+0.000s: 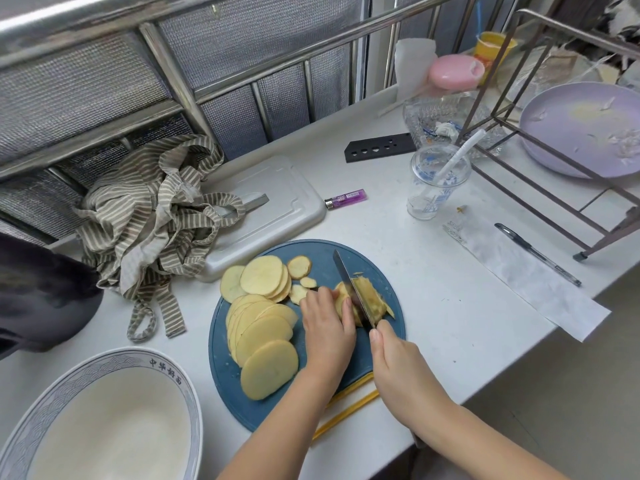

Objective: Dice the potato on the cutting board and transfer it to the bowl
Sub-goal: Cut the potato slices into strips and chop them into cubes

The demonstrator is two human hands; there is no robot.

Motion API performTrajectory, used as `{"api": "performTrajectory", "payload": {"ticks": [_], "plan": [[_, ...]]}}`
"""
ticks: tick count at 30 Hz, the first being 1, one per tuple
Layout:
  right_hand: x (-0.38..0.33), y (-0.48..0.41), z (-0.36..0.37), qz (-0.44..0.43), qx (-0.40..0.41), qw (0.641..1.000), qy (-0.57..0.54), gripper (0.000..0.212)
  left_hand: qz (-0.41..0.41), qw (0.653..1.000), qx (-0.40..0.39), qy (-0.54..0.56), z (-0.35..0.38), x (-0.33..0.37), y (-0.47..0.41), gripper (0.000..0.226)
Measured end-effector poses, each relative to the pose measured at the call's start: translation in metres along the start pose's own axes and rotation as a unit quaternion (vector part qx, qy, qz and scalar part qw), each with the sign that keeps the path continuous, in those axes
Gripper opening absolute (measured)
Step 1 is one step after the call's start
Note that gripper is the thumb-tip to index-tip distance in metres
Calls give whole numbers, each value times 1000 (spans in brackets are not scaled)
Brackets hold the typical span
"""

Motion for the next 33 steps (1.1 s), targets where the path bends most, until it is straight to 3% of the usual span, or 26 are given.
{"api": "performTrajectory", "payload": {"ticks": [8,27,33], "plan": [[-1,-1,11,-2,7,999,40,21,3,1000,1,-5,2,0,1,36],[13,-21,18,28,8,999,-13,29,14,1000,-5,-26,-2,5,1,39],[17,-22,8,43,15,998,-45,34,-57,997,-45,-9,-13,15,2,31]]}}
Point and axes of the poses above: each hand's wrist, its own y-axis away from the middle knuckle, its own z-axis out of the palm, x = y × z, the point moved 4 cm from there along -y, towards the middle knuckle, and after that the axes turned 1 degree about x, right-handed, at the moved point
